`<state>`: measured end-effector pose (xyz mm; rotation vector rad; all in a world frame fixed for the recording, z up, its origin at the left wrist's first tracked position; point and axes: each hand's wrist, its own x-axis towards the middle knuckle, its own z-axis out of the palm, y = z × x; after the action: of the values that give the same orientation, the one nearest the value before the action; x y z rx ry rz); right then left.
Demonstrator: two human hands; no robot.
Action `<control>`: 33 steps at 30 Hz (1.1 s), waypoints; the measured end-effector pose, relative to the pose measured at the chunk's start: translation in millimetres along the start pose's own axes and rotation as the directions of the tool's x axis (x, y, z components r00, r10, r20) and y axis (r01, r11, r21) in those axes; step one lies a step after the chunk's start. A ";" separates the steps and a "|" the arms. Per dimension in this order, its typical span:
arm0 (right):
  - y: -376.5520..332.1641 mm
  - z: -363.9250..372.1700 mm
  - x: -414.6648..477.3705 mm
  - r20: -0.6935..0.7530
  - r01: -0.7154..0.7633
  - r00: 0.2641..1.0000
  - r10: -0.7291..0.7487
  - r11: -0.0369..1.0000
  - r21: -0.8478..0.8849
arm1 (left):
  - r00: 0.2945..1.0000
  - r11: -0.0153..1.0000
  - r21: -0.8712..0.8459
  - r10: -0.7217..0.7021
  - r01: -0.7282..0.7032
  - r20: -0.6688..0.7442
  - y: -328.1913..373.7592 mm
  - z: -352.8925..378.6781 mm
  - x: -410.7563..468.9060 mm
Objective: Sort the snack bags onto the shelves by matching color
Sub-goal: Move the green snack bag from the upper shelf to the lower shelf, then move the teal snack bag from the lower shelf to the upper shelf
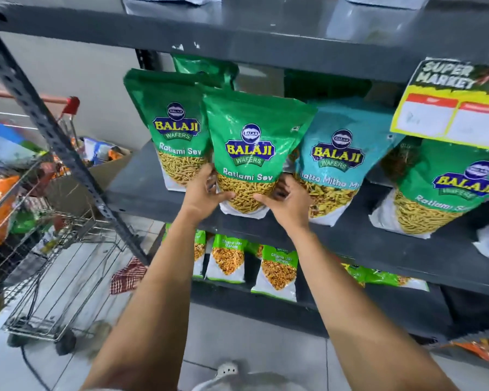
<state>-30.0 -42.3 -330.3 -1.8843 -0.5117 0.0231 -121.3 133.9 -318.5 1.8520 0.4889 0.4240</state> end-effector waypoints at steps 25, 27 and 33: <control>60.8 -130.6 8.3 -0.006 -0.281 0.958 0.287 0.942 0.184 | 0.992 0.996 0.030 -0.089 0.087 0.086 32.6 173.8 -6.9; 59.3 -134.9 2.3 -0.019 -0.268 0.961 0.276 0.944 0.190 | 0.992 0.994 0.055 -0.099 0.094 0.084 35.1 170.8 -9.2; 53.5 -158.4 -42.7 -0.045 -0.248 0.964 0.260 0.951 0.187 | 0.990 0.996 0.077 -0.055 0.046 0.130 38.0 171.4 -49.0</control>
<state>-9.7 -213.6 -329.2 -1.7551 -0.2082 0.1685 -70.5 -39.9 -339.3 1.9200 0.4654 0.2501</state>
